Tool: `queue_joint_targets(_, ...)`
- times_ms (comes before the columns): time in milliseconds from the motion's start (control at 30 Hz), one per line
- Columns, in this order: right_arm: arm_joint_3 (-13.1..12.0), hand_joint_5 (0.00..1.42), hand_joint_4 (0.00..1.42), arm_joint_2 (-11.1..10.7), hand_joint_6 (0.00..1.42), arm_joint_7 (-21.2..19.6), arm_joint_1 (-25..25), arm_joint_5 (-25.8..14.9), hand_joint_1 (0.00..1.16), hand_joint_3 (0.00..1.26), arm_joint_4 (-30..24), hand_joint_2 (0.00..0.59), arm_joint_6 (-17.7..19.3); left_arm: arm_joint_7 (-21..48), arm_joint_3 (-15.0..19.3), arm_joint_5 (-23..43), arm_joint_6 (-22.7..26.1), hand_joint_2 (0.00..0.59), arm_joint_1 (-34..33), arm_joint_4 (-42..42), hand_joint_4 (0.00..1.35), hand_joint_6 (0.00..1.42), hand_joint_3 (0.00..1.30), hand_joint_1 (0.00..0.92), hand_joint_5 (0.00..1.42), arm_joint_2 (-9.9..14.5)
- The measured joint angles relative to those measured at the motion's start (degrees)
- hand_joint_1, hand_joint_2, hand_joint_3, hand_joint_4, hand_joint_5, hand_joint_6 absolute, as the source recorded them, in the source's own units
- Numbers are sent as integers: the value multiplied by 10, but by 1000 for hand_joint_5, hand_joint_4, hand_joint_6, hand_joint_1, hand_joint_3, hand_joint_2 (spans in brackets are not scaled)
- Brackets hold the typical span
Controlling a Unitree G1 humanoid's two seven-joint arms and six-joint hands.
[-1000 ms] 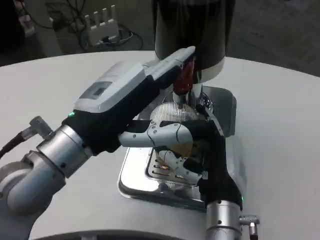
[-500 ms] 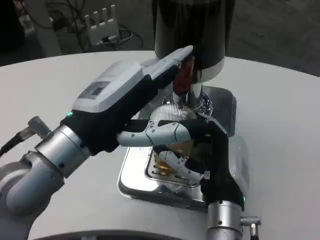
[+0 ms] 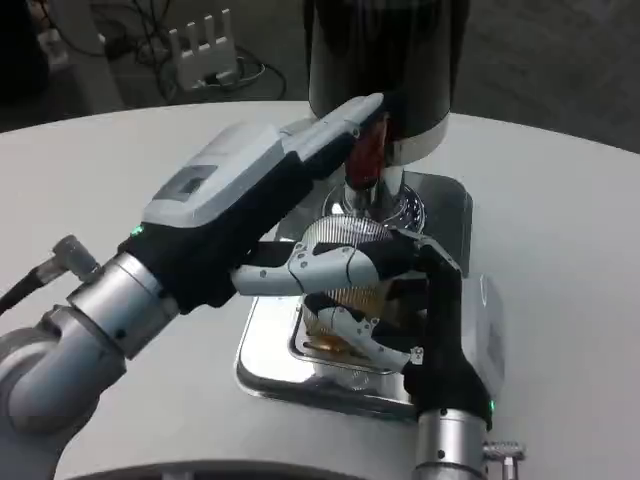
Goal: Grasp the cup under the faucet to collect the drink, then remove the cup.
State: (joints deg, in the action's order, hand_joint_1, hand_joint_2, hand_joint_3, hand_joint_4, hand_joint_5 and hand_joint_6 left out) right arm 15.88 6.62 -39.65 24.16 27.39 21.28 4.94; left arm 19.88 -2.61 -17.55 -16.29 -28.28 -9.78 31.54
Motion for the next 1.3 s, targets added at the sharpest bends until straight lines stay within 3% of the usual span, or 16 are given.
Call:
queue_joint_targets(600, 8, 893, 757, -7, 857, 0, -30, 24, 868, 731, -61, 145, -14, 0, 14, 12, 9, 79, 22, -11, 0, 17, 0, 0, 0, -2)
queue_joint_targets(900, 26, 909, 772, -20, 885, 4, -62, 27, 873, 743, -91, 142, -19, 0, 28, 59, 53, 88, 39, -46, 0, 0, 0, 0, 0, -17)
queue_joint_targets(1133, 53, 920, 774, -30, 894, 9, -100, 39, 873, 743, -133, 142, -21, -4, 55, 63, 113, 99, 80, -104, 0, 0, 0, 0, 0, -28)
queue_joint_targets(1300, 60, 929, 783, -33, 911, 16, -113, 45, 873, 750, -160, 138, -23, -3, 75, 77, 129, 101, 103, -129, 0, 0, 0, 0, 0, -28)
